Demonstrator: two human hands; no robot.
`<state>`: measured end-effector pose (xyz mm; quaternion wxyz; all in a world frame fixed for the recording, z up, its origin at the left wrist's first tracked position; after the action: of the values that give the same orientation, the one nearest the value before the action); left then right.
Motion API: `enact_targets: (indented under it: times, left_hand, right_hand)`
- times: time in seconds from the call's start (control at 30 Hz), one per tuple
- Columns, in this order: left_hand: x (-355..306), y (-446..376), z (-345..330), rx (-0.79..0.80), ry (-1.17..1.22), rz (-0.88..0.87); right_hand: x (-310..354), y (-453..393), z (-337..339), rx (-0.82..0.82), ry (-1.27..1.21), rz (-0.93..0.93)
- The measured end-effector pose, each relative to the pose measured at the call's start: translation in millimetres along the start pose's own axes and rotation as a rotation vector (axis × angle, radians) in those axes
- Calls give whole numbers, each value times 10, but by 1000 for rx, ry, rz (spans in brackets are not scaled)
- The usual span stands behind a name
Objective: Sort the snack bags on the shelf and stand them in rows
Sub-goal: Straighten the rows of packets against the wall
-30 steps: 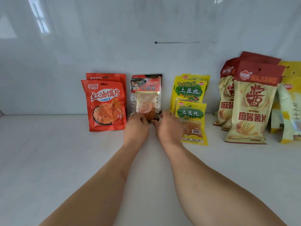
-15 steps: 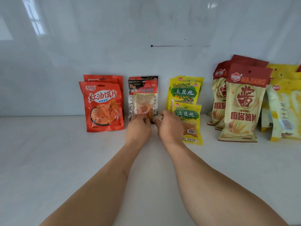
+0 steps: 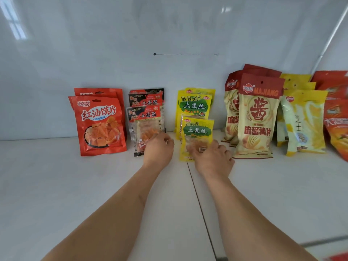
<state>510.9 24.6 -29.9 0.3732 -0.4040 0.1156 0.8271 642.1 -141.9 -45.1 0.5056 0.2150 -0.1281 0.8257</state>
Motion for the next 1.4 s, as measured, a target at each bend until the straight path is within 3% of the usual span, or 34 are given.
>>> enact_targets:
  times: [0.13,0.4,0.7,1.4]
  left_hand:
    - [-64,-39,-40,22,10,-40]
    - [-100,-182,-108,56,0,-69]
    - [-97,-441,-178,45,-91,-64]
    - [-39,-492,-182,183,-290,-225]
  right_hand:
    - [1,-70,-87,20,49,42]
    - [252,-415,-112,13,-193,213]
    - [390,-841,-193,35,-344,220]
    - [481,-941,-228,90,-133,251]
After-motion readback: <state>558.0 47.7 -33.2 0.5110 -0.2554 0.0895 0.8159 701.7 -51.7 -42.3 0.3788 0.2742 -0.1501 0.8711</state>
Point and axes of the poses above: each hand's wrist, its own y-axis away from the middle knuckle, its own z-axis out of the back of the hand, x = y × z, the point moved 10 cm from there along -y, towards the middle knuckle, and after that the axes turned 15 degrees about x, right-handed, at the moved point
